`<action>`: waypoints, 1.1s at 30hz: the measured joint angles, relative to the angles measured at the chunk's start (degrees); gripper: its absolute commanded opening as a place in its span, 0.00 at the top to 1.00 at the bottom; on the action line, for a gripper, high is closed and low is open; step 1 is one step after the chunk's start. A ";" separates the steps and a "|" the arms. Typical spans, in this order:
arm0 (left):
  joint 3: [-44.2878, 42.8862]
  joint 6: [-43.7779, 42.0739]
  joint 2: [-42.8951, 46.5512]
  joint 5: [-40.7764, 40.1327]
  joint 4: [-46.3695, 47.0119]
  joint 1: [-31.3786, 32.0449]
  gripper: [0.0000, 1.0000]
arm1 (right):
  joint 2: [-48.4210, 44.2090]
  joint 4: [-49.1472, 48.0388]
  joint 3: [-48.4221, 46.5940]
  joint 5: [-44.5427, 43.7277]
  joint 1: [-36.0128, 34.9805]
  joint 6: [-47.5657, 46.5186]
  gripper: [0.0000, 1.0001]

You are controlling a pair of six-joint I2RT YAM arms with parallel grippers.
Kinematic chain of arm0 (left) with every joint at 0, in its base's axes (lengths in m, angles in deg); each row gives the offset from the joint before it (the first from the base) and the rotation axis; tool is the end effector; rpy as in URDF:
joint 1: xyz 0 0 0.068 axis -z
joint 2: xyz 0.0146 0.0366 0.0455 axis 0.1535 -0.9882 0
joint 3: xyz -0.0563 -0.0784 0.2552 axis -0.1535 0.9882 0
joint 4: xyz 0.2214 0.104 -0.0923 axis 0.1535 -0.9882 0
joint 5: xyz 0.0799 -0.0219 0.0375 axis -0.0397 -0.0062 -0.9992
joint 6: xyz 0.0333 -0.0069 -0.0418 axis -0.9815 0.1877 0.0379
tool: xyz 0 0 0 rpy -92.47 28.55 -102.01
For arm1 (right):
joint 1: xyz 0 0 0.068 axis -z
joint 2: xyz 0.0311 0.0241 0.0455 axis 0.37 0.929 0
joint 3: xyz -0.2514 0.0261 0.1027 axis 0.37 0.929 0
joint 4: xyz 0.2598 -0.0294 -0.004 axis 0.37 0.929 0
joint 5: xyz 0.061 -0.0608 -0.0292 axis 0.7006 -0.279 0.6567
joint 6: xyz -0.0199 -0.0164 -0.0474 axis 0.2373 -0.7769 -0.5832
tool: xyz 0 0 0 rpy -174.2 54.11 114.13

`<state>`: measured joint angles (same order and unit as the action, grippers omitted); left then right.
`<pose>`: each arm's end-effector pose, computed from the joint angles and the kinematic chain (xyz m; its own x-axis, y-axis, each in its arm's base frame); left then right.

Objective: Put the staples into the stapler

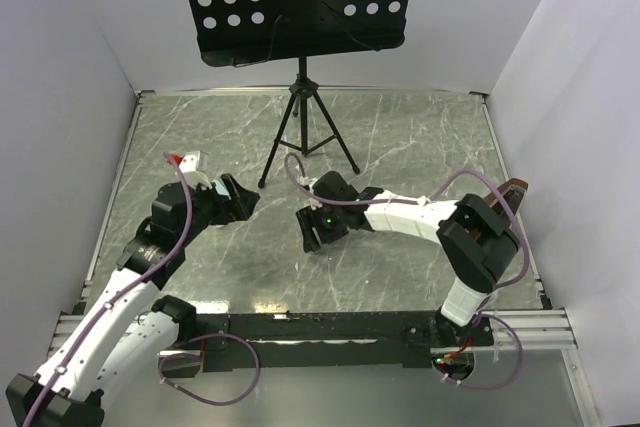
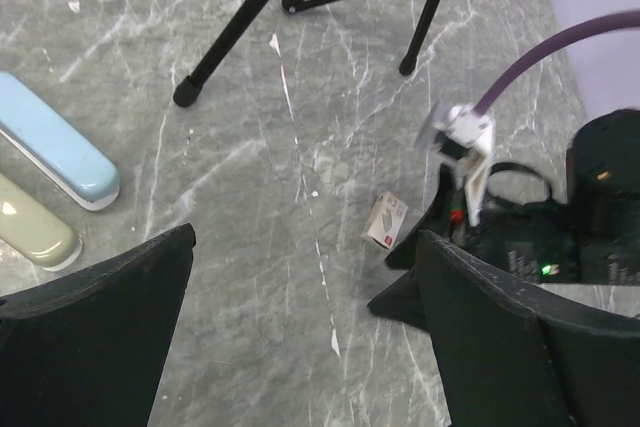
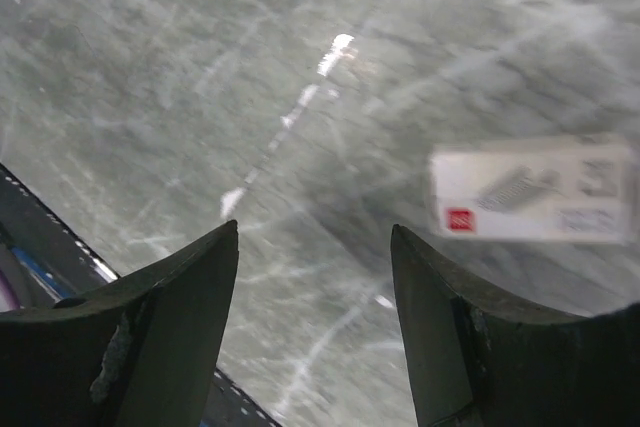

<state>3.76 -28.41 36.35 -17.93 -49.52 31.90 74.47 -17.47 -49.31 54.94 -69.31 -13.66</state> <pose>0.1516 -0.0657 0.2915 -0.4792 -0.3755 -0.7933 0.1916 0.8373 -0.5121 0.2222 0.2576 0.1740 -0.7885 -0.4170 -0.4521 -0.5942 0.7061 0.3852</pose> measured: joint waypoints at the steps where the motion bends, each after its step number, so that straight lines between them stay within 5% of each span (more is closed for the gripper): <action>1: 0.00 0.20 -0.52 0.13 0.04 0.00 0.03 | -0.61 0.81 0.00 -0.31 0.55 -0.61 0.36; 12: 0.39 2.16 -6.49 3.98 2.36 0.87 0.03 | -4.13 2.03 0.11 1.79 15.65 -7.08 0.39; 33: 1.31 3.48 -8.83 5.70 3.17 3.21 0.03 | 3.58 -4.02 1.44 12.92 14.86 -5.07 0.39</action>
<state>5.07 -24.93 27.52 -12.22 -46.35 35.11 78.06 -21.49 -47.87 67.86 -54.45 -18.73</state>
